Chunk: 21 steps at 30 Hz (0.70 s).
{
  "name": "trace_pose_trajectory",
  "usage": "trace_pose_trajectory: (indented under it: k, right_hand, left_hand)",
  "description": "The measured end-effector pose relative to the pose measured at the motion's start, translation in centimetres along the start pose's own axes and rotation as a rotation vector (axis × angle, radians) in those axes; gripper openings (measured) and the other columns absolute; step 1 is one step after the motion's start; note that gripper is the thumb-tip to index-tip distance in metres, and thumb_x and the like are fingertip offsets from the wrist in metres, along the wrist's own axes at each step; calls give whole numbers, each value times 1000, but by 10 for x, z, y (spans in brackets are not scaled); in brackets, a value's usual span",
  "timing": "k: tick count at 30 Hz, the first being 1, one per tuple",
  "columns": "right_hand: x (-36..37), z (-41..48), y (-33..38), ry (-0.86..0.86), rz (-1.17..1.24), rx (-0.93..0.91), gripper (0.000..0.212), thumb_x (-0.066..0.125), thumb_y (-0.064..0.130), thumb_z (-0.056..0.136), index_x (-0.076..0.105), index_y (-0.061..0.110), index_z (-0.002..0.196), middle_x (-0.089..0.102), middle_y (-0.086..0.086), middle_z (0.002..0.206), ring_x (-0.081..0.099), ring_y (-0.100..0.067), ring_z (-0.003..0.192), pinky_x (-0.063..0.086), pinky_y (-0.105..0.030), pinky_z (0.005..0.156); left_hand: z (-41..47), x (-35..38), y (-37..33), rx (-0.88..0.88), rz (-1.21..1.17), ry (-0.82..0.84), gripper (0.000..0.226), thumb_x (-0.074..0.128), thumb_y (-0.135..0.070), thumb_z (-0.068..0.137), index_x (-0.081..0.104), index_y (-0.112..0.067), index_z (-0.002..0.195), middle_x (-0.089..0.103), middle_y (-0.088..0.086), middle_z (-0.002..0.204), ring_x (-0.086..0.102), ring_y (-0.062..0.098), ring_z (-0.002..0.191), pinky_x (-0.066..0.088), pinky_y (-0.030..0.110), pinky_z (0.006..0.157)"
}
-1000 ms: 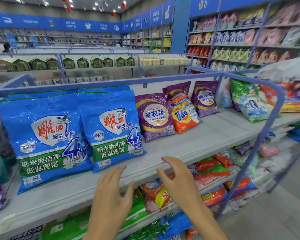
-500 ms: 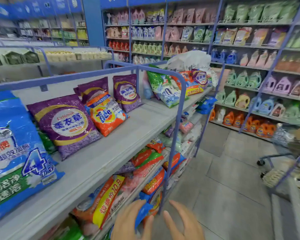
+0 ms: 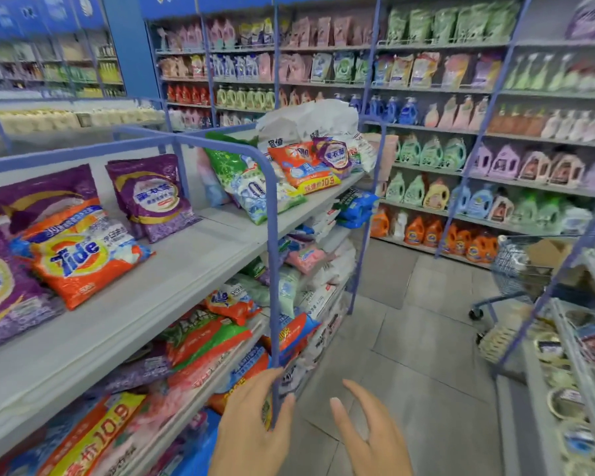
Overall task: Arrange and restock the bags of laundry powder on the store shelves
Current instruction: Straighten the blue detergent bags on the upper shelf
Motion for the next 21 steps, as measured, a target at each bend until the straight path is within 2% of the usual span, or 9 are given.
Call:
trace_pose_trajectory:
  k: [2,3,6,9,11,13,15,17,21]
  right_hand:
    - [-16,22,-9,-13,-3,-18,67,40,81,69,54,51,128,52,26,135,42,6,122,31,-15,101]
    - [-22,32,-12,-6,-4,-15,66,43,79,74,54,48,131,52,25,139,41,7,123,30,-15,101]
    - [-34,68,-21,15,-16,-2,51,52,65,90,53,46,138,50,24,144,38,8,124,29,-17,103]
    - [-43,111,-28,21,-21,-13,53,51,66,91,52,45,140,49,25,143,39,8,126,30,-18,105]
    - [-48,144,-33,31,-15,-18,53,51,67,91,52,45,140,48,26,143,39,9,126,31,-18,105]
    - [-52,181,-38,35,-13,-29,54,50,67,91,53,44,140,49,26,142,40,9,127,31,-17,104]
    - [-60,219,-40,30,-20,-40,58,48,70,88,54,43,138,49,27,140,42,7,129,32,-17,104]
    - [-69,259,-44,36,-21,-33,54,49,69,89,53,46,137,49,30,136,43,8,129,31,-14,102]
    - [-90,336,-52,37,-2,1,54,48,72,90,50,48,138,47,29,140,42,7,132,34,-21,109]
  left_hand:
    - [12,20,-5,-46,-54,55,40,70,-40,92,59,-40,131,54,-30,125,43,-10,116,29,4,97]
    - [19,28,-3,-60,-54,56,41,66,-43,94,56,-40,134,51,-31,126,41,-11,117,30,8,98]
    - [49,51,-13,-52,-44,48,42,63,-43,95,55,-38,135,48,-33,124,41,-11,117,32,12,98]
    - [84,78,-17,-60,-62,64,40,62,-46,95,56,-40,134,47,-38,122,45,-7,121,35,15,97]
    - [110,95,-20,-59,-88,52,38,63,-46,94,57,-40,132,52,-33,125,48,-3,124,40,21,100]
    - [140,114,-23,-60,-100,45,32,65,-43,94,56,-48,125,56,-31,124,50,-2,122,44,26,103]
    - [172,134,-26,-69,-102,31,30,67,-40,93,54,-52,117,54,-35,118,52,-3,116,44,25,97]
    - [208,153,-30,-73,-88,10,30,68,-39,94,60,-43,123,56,-31,117,53,0,115,39,22,93]
    - [279,195,-42,-74,-70,47,37,63,-42,96,59,-34,133,53,-26,128,46,-5,118,34,18,98]
Point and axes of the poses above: each hand's wrist, its own z-axis towards the middle knuckle, its own x-axis out of the palm, y = z × x, the point moved 7 cm from there along z, towards the middle knuckle
